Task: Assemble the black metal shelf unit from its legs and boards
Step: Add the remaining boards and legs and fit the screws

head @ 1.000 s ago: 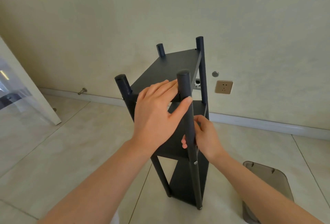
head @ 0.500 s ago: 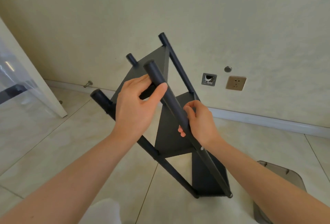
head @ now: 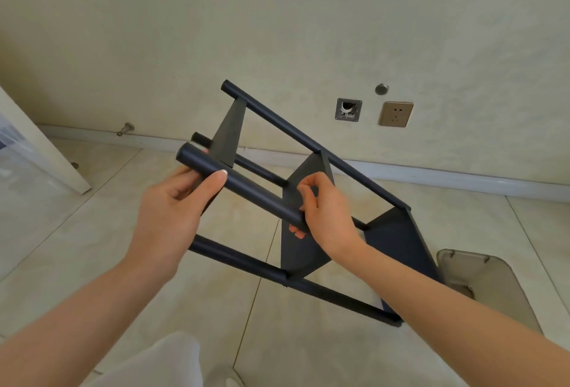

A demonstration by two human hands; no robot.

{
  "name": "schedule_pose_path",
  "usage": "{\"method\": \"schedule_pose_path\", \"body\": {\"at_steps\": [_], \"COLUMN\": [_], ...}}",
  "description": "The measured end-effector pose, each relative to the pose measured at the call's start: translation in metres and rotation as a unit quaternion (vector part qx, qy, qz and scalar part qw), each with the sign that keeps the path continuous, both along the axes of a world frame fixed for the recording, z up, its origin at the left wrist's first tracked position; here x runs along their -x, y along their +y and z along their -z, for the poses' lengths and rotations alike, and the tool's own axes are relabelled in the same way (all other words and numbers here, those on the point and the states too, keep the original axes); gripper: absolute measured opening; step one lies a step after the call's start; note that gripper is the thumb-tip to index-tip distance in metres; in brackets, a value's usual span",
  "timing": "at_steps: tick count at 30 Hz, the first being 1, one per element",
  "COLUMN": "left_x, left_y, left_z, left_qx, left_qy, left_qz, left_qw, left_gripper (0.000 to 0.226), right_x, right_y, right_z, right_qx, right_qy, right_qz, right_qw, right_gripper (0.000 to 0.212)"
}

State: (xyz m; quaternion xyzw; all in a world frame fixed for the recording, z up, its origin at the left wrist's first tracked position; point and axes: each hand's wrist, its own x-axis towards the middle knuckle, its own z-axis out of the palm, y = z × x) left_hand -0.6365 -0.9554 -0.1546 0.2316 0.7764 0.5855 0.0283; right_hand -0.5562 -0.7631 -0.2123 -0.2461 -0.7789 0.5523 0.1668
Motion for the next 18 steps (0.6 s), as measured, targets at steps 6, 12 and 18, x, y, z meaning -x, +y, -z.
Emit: {"method": "schedule_pose_path", "body": {"at_steps": [6, 12, 18], "left_x": [0.004, 0.014, 0.033], "left_y": [-0.005, -0.012, -0.021], "left_z": [0.017, 0.04, 0.078], "left_qx": [0.025, 0.023, 0.003], "left_qy": [-0.087, -0.174, -0.239], "left_qz": [0.005, -0.009, -0.048], "left_qw": [0.996, 0.985, 0.97], "left_gripper": [0.015, 0.029, 0.012], "right_x": [-0.006, -0.006, 0.011], "right_y": [0.0, 0.002, -0.003], "right_z": [0.021, 0.045, 0.067], "right_qx": [-0.014, -0.061, -0.099], "right_qy": [-0.019, -0.05, -0.06], "right_qz": [0.007, -0.005, -0.024], "right_qw": [1.0, 0.997, 0.993], "right_gripper": [0.012, 0.01, 0.009]}}
